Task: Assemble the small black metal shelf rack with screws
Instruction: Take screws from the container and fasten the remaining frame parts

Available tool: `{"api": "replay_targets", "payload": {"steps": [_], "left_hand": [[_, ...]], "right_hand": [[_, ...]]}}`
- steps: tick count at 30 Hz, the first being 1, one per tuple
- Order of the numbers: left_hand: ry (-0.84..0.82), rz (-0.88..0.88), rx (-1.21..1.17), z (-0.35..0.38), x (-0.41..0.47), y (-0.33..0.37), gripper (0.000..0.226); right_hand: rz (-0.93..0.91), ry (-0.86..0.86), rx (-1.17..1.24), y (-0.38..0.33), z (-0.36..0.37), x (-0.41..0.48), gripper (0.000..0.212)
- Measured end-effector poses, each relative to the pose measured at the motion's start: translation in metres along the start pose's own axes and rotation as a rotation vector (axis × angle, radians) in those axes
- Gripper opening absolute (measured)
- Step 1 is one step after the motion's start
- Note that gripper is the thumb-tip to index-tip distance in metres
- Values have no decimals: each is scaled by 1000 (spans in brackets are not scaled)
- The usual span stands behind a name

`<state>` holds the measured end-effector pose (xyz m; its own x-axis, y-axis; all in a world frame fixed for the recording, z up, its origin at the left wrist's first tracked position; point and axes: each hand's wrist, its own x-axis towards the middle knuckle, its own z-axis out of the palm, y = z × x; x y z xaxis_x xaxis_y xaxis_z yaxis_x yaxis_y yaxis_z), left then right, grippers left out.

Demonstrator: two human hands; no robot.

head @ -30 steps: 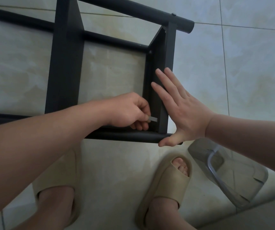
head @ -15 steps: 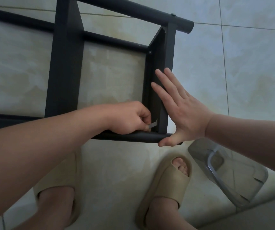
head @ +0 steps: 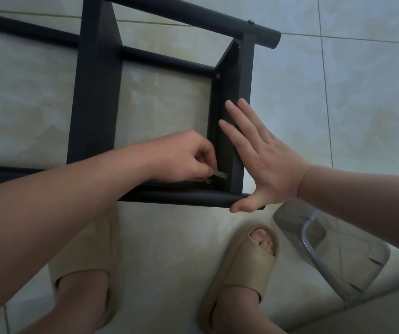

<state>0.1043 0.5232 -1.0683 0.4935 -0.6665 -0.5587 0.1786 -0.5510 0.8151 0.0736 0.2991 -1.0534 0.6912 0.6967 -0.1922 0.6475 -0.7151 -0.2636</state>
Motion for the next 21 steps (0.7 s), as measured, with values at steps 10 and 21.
{"api": "replay_targets", "payload": {"steps": [10, 21], "left_hand": [[-3, -151, -667, 17, 0, 6, 11], [126, -244, -762, 20, 10, 5, 7]], "right_hand": [[2, 1, -6, 1, 0, -1, 135], [-2, 7, 4, 0, 0, 0, 135]]}}
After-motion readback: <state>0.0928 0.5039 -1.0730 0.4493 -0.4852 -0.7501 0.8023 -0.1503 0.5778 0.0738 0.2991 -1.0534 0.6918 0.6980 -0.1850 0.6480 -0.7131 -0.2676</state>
